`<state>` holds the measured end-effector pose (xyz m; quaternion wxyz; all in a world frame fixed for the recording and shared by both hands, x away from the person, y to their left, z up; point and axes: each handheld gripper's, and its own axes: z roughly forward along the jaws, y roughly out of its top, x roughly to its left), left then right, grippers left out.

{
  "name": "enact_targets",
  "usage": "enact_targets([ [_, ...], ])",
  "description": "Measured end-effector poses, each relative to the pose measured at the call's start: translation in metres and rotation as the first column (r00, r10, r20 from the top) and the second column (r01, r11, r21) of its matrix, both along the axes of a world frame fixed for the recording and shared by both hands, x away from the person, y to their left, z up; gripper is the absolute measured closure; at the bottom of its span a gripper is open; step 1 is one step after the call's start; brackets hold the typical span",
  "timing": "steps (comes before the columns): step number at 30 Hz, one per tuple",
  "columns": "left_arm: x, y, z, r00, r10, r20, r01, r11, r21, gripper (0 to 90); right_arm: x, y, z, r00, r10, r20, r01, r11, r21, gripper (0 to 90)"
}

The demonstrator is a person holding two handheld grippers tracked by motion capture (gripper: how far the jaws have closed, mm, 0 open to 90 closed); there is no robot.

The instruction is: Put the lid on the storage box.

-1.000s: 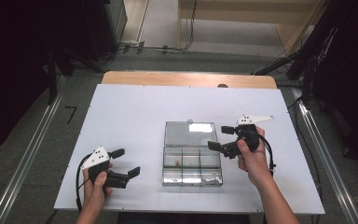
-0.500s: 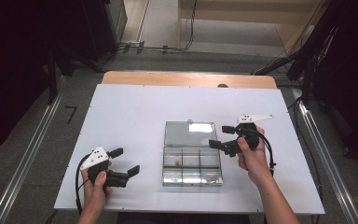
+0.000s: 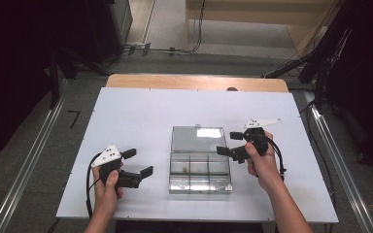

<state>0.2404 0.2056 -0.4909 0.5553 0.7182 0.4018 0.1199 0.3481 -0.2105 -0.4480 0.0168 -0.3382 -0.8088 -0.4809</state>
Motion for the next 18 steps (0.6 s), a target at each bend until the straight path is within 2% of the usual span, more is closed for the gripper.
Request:
enact_targets([
  [13,0.026,-0.020,0.017,0.9999,-0.017,0.004,0.017,0.9998,-0.011,0.0,0.003,-0.005,-0.003,0.9995,-0.030,-0.012,0.031,0.999,0.017,1.9],
  [18,0.035,-0.027,0.021,0.9996,-0.026,0.004,0.026,0.9996,-0.010,0.0,0.004,-0.006,-0.004,0.9996,-0.025,-0.016,0.025,1.000,0.016,1.9],
])
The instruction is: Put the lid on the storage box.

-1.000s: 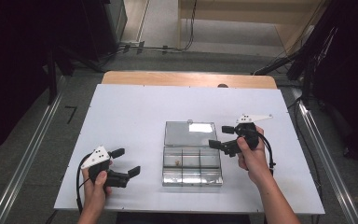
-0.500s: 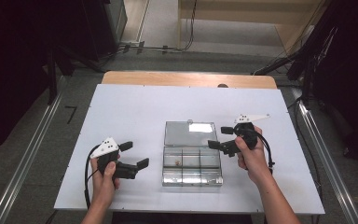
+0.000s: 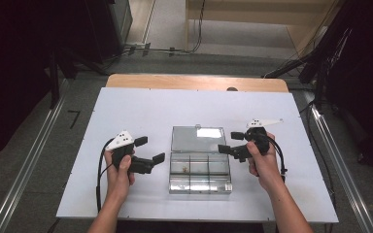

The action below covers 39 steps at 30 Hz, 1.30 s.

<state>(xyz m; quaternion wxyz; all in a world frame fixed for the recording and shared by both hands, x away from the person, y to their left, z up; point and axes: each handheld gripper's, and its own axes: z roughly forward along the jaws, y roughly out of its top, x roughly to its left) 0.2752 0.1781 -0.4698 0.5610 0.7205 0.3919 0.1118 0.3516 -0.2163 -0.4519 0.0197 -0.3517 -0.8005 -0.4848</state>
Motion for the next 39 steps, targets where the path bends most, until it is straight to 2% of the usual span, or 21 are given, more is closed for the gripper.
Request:
enact_targets([
  [3,0.006,-0.004,0.002,1.0000,0.000,0.003,0.000,1.0000,0.001,0.0,0.000,-0.001,0.000,0.9999,-0.011,0.000,0.011,1.000,0.000,1.6],
  [11,0.020,-0.017,0.013,0.9993,-0.021,0.029,0.022,0.9993,-0.030,0.0,0.000,-0.001,-0.002,0.9998,-0.012,-0.013,0.013,1.000,0.003,0.0],
  [18,0.035,-0.027,0.009,0.9998,-0.019,0.011,0.019,0.9988,-0.045,0.0,0.000,0.000,-0.003,0.9999,-0.009,-0.007,0.009,1.000,0.005,0.0],
  [23,0.043,-0.034,0.003,0.9992,-0.006,-0.040,0.004,0.9988,-0.048,1.3,0.001,-0.003,-0.005,0.9996,-0.011,-0.024,0.011,1.000,0.014,0.0],
  [29,0.052,-0.039,-0.008,0.9918,0.005,-0.128,-0.013,0.9976,-0.068,3.7,0.003,-0.004,-0.007,0.9989,-0.025,-0.039,0.025,1.000,0.011,0.0],
  [33,0.057,-0.041,-0.013,0.9807,0.040,-0.192,-0.052,0.9968,-0.060,10.8,0.005,-0.004,-0.010,0.9966,-0.054,-0.061,0.055,0.998,0.015,1.8],
  [35,0.059,-0.042,-0.016,0.9743,0.045,-0.221,-0.059,0.9966,-0.058,12.7,0.007,-0.004,-0.012,0.9939,-0.078,-0.079,0.079,0.997,0.021,2.1],
  [39,0.061,-0.044,-0.021,0.9632,0.043,-0.265,-0.062,0.9961,-0.063,16.5,0.009,-0.001,-0.017,0.9858,-0.129,-0.108,0.129,0.992,-0.002,5.8],
])
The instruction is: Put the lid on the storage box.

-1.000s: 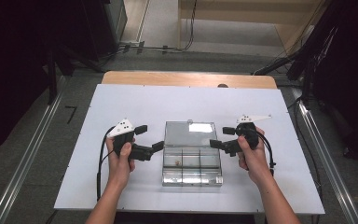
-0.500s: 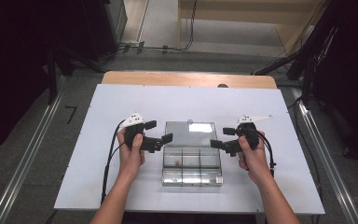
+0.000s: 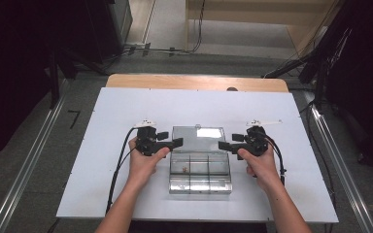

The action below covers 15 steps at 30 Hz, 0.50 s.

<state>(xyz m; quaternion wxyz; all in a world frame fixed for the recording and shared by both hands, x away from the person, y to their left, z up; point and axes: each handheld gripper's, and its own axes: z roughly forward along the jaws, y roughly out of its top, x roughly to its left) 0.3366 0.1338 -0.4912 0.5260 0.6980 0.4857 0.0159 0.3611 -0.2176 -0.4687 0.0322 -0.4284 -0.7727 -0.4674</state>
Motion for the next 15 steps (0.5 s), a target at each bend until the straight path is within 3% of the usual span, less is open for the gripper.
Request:
enact_targets([
  [8,0.004,-0.003,-0.013,0.9958,0.033,-0.086,-0.032,0.9994,0.009,20.3,0.005,0.003,-0.008,0.9958,-0.075,-0.054,0.074,0.997,-0.014,19.2],
  [15,0.005,-0.005,-0.017,0.9938,0.030,-0.107,-0.029,0.9996,0.005,23.0,0.009,0.005,-0.018,0.9906,-0.095,-0.099,0.092,0.995,-0.032,29.4],
])
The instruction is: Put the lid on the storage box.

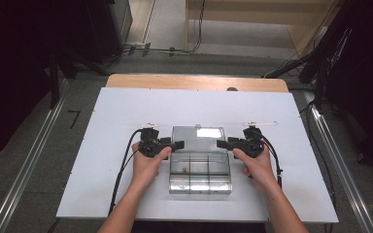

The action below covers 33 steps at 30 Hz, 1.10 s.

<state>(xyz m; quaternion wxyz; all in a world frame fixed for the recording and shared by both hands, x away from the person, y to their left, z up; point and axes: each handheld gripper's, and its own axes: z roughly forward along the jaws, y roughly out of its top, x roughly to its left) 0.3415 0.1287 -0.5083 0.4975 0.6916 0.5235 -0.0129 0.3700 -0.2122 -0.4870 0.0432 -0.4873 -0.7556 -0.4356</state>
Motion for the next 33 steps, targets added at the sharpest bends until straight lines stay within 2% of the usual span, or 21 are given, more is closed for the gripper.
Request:
enact_targets([
  [10,0.000,-0.003,-0.003,0.9998,-0.003,-0.020,0.003,1.0000,-0.008,26.7,0.001,0.007,-0.009,0.9992,0.002,-0.039,-0.003,1.000,-0.025,34.8],
  [19,0.000,-0.004,-0.003,0.9992,-0.002,-0.041,0.002,1.0000,-0.005,35.4,0.001,0.008,-0.011,0.9987,-0.002,-0.051,0.002,1.000,-0.004,36.7],
  [26,0.000,-0.004,-0.002,0.9992,-0.007,-0.039,0.006,0.9998,-0.019,39.5,0.000,0.008,-0.010,0.9993,0.001,-0.038,-0.001,1.000,-0.003,38.5],
  [33,-0.001,-0.003,0.001,0.9996,-0.018,-0.021,0.017,0.9994,-0.031,46.5,-0.001,0.008,-0.007,0.9999,0.007,-0.015,-0.007,1.000,0.008,44.2],
])
